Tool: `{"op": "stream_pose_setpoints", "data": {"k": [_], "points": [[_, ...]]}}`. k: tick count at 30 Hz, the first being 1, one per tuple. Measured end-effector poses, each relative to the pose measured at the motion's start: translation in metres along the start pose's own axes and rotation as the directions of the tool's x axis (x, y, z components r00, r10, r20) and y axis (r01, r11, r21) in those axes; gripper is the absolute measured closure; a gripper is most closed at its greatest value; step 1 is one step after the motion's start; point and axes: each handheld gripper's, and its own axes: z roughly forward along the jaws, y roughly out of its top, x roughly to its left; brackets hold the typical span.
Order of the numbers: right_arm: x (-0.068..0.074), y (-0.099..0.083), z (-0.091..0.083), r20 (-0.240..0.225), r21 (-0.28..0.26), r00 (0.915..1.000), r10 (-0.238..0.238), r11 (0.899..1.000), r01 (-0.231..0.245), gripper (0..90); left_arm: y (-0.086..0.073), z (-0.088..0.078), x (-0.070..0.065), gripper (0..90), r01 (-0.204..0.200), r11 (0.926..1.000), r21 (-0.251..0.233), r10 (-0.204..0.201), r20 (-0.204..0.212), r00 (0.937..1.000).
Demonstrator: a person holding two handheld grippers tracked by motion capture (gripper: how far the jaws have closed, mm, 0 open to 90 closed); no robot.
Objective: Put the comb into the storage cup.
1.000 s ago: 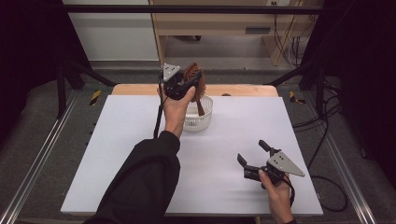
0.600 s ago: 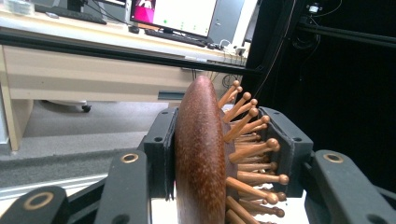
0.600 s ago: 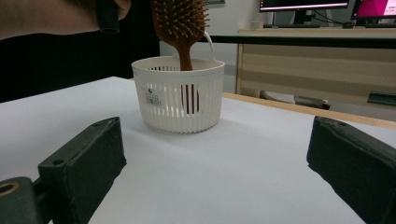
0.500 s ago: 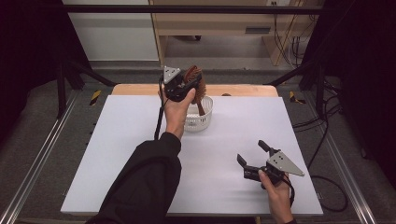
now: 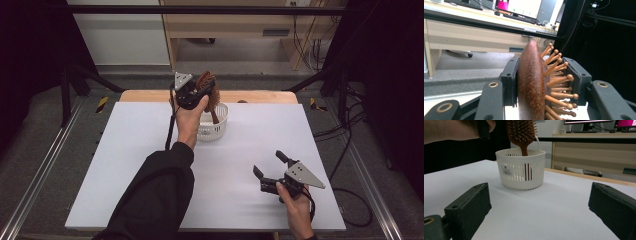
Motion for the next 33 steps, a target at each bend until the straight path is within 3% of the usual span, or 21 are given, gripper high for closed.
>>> {"op": "stream_pose_setpoints", "data": {"k": [33], "points": [[0.001,-0.001,0.002,-0.013,0.011,0.9999,0.007,1.000,-0.007,4.3,-0.011,-0.003,0.016,50.0,0.023,0.9997,0.000,-0.023,-0.020,0.9995]]}}
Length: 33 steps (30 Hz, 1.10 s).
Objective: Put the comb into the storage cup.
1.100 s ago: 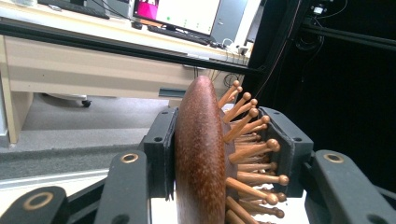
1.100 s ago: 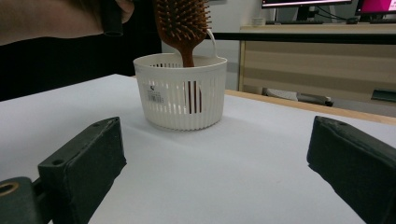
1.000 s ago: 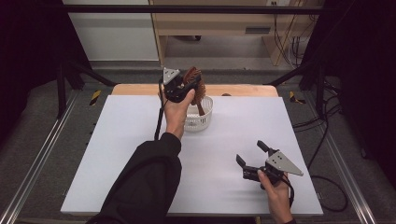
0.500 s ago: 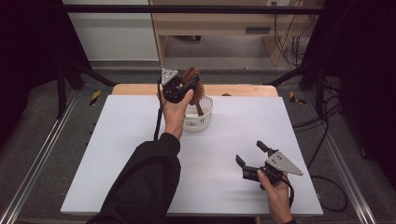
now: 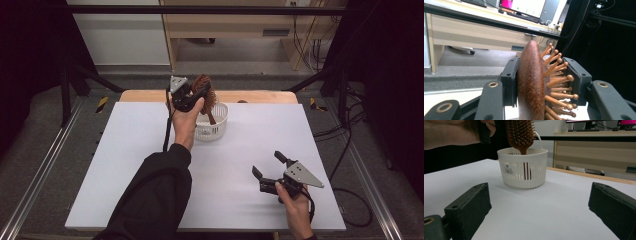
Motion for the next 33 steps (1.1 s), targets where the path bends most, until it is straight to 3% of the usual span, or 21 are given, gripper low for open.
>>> {"op": "stream_pose_setpoints", "data": {"k": [8,20,33], "points": [[0.000,-0.001,0.002,0.002,0.004,1.0000,-0.007,1.000,0.007,4.2,-0.002,-0.003,0.006,49.7,0.003,1.0000,-0.005,-0.003,0.009,1.0000],[0.000,-0.001,0.003,-0.002,0.004,1.0000,0.000,1.000,0.000,4.3,-0.003,-0.011,0.022,48.8,0.045,0.9990,0.005,-0.045,-0.012,0.9989],[0.000,-0.002,0.004,-0.001,0.010,1.0000,-0.001,1.000,0.001,4.3,-0.003,-0.017,0.030,48.4,0.027,0.9995,0.017,-0.028,0.053,0.9982]]}}
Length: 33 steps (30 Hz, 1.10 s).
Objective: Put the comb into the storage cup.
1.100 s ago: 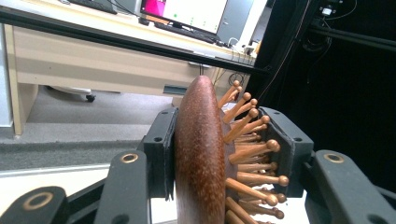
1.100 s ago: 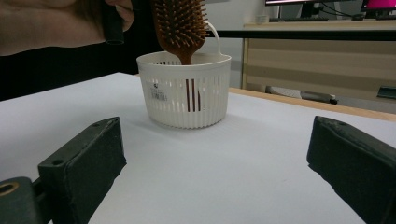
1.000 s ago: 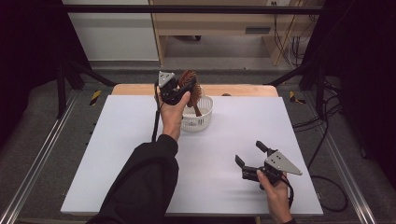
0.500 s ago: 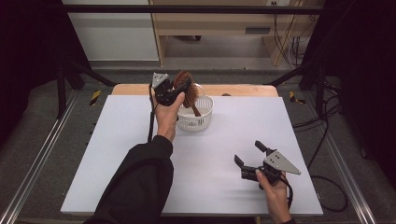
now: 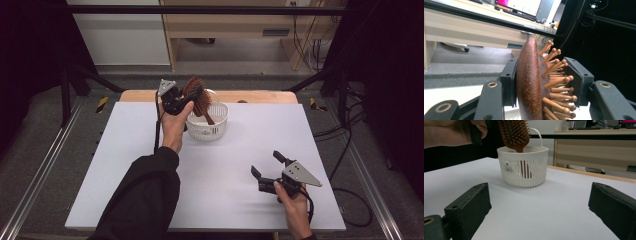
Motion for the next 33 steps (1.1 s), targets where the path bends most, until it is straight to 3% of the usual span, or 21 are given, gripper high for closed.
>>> {"op": "stream_pose_setpoints", "data": {"k": [16,33], "points": [[0.000,0.000,0.001,0.003,0.003,1.0000,-0.001,1.000,0.001,4.3,-0.004,-0.008,0.020,47.3,0.046,0.9989,0.001,-0.046,0.001,0.9989],[0.000,-0.001,0.001,0.003,0.004,1.0000,-0.004,1.000,0.004,4.2,-0.009,-0.011,0.032,46.7,0.078,0.9969,-0.001,-0.078,0.005,0.9969]]}}
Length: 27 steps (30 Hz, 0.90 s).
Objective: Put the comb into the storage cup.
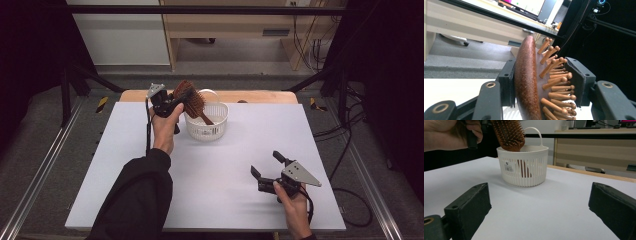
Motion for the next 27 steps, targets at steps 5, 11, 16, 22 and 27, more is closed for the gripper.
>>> {"op": "stream_pose_setpoints", "data": {"k": [5,11,16,22,27], "points": [[0.000,0.000,0.000,0.001,0.003,1.0000,0.001,1.000,-0.001,4.2,-0.002,-0.002,0.004,46.6,0.014,0.9999,-0.004,-0.014,0.003,0.9999],[0.001,0.000,0.001,-0.004,0.005,1.0000,-0.003,1.000,0.003,4.2,-0.003,-0.003,0.008,46.6,0.028,0.9996,-0.006,-0.028,0.006,0.9996],[0.001,-0.001,0.001,-0.004,0.008,1.0000,-0.002,1.000,0.002,4.2,-0.003,-0.004,0.009,46.5,0.031,0.9995,-0.005,-0.031,0.004,0.9995],[0.001,-0.001,0.001,-0.004,0.006,1.0000,0.001,1.000,-0.001,4.1,-0.004,-0.005,0.012,46.4,0.040,0.9992,-0.006,-0.040,0.004,0.9992],[0.001,-0.001,0.001,-0.004,0.006,1.0000,0.001,1.000,-0.001,3.8,-0.005,-0.005,0.013,46.2,0.045,0.9990,-0.008,-0.045,0.002,0.9990]]}}
